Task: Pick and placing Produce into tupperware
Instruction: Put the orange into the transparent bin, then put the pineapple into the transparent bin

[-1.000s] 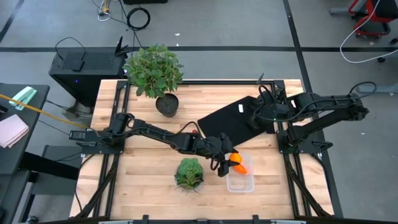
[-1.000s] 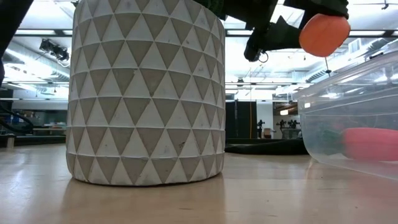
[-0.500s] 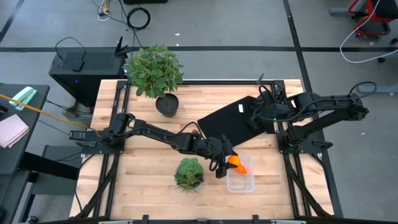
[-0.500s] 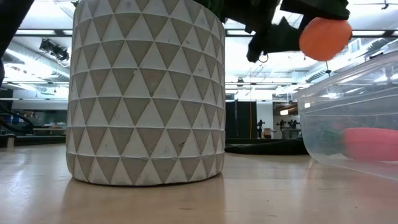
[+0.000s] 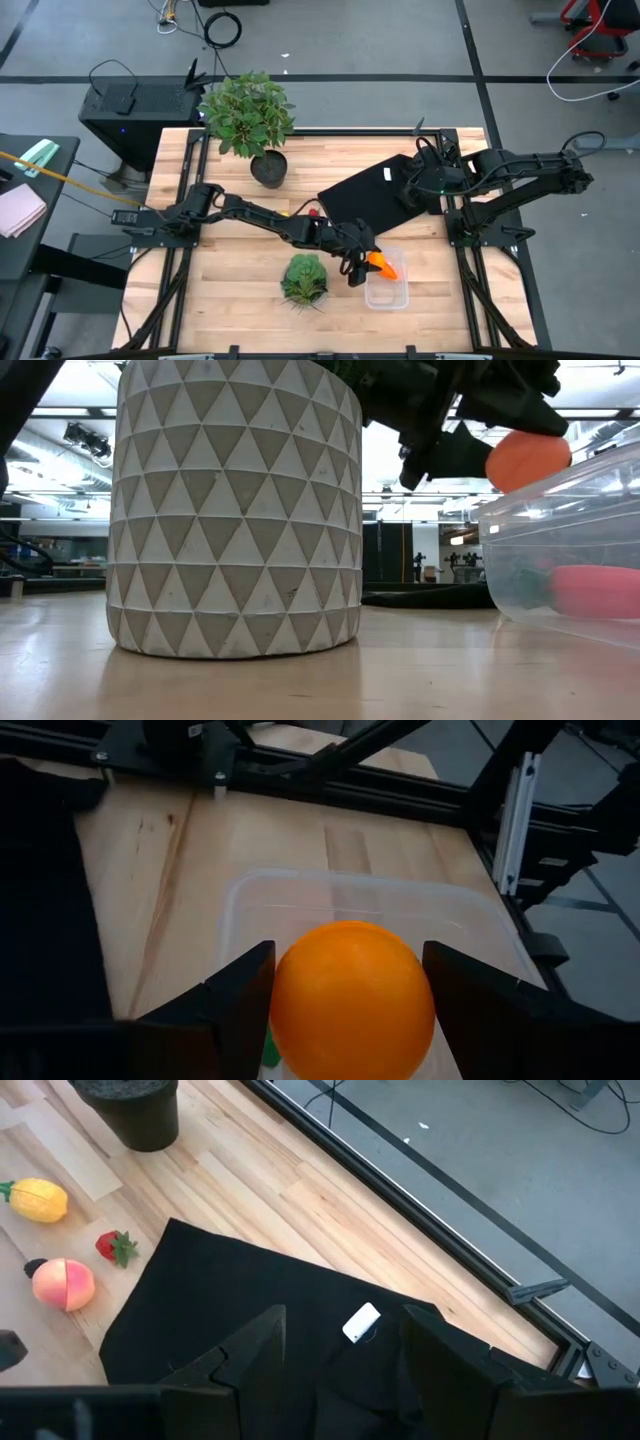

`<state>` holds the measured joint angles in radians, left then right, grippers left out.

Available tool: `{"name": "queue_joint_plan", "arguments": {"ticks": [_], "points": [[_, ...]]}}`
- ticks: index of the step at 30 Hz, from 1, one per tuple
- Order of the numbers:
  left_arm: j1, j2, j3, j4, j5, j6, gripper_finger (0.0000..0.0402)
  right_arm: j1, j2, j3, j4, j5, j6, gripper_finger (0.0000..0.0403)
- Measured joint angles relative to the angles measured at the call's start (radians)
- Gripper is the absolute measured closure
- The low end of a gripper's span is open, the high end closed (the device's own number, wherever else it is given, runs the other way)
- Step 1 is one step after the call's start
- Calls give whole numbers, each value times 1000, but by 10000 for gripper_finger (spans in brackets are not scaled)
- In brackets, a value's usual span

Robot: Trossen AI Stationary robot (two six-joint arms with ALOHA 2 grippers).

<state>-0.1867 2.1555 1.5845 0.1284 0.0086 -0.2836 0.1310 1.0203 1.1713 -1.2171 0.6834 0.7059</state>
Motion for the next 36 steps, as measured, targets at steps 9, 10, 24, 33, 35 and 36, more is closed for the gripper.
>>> {"name": "queue_joint_plan", "arguments": {"ticks": [9,10,24,33,35,36], "points": [[5,0,0,21,0,-1,137,0,0,0,0,0,-2,198],[5,0,0,21,0,2,136,0,0,0,0,0,-2,198],[6,0,0,-7,0,68,118,0,0,0,0,-3,-2,198],[6,0,0,-8,-10,58,111,0,0,0,-1,-7,-2,198],[6,-4,0,-9,-10,36,111,0,0,0,-1,-12,-2,198],[6,-7,0,-8,-11,30,111,0,0,0,-1,-15,-2,198]]}}
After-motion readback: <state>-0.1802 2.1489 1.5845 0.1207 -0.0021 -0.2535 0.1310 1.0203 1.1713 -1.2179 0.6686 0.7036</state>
